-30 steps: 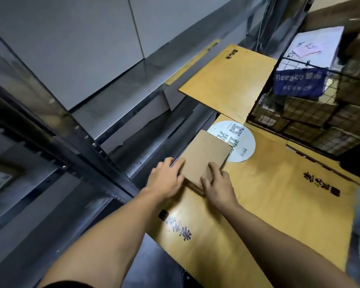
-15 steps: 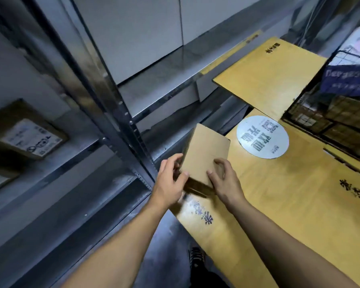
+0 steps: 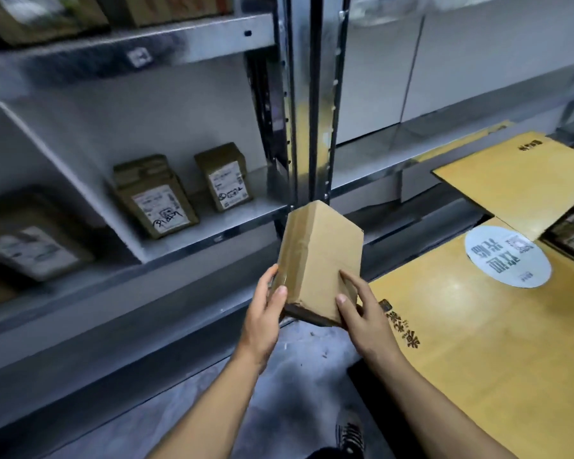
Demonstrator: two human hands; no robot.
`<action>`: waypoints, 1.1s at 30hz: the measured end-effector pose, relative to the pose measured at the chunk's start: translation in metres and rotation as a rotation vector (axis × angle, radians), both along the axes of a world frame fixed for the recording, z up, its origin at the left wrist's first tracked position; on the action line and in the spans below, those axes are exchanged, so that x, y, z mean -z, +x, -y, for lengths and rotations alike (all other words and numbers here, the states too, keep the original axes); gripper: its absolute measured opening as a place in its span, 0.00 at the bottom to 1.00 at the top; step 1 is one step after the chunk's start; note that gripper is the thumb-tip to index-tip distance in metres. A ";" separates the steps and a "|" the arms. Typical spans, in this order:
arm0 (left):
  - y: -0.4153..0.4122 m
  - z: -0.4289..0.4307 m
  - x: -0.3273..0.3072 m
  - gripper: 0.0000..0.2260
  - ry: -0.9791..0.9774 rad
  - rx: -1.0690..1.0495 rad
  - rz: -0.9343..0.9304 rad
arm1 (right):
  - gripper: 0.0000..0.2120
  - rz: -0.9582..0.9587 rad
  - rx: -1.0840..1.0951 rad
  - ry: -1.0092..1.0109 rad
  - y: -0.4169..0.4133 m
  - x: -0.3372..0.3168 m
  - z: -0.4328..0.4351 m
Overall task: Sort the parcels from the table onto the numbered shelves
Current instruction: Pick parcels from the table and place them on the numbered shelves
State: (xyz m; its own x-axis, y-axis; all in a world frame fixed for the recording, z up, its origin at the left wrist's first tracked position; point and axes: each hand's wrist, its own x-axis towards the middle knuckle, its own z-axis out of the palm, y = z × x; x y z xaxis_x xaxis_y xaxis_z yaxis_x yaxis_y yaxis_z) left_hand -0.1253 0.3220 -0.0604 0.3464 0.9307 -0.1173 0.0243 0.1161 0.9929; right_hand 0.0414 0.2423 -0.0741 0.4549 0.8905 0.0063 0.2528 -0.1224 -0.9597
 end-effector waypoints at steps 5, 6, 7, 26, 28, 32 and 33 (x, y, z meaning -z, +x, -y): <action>-0.059 0.029 -0.009 0.26 0.191 -0.073 -0.134 | 0.17 0.029 -0.066 -0.079 -0.055 -0.014 0.006; -0.068 0.035 -0.010 0.29 0.230 -0.075 -0.200 | 0.18 -0.086 -0.100 -0.052 -0.068 -0.020 0.009; -0.076 0.042 -0.010 0.30 0.271 -0.078 -0.267 | 0.19 -0.231 -0.122 -0.023 -0.079 -0.023 0.012; -0.139 0.102 -0.054 0.27 0.390 -0.292 -0.351 | 0.30 -0.639 -0.379 0.129 -0.091 -0.062 0.042; -0.135 0.114 -0.061 0.26 0.460 -0.350 -0.405 | 0.23 -0.510 -0.351 0.148 -0.087 -0.062 0.045; -0.122 0.139 -0.063 0.27 0.524 -0.403 -0.458 | 0.21 -0.448 -0.375 0.117 -0.080 -0.063 0.060; -0.118 0.146 -0.063 0.27 0.533 -0.418 -0.464 | 0.19 -0.449 -0.381 0.100 -0.078 -0.066 0.064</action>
State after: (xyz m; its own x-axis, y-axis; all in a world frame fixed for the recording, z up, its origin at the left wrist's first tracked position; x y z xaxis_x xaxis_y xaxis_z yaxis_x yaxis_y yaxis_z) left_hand -0.2435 0.1763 0.0023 -0.0161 0.9434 0.3312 0.5052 -0.2782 0.8169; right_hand -0.0364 0.1783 -0.0083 0.0805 0.9965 -0.0207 -0.1721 -0.0066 -0.9850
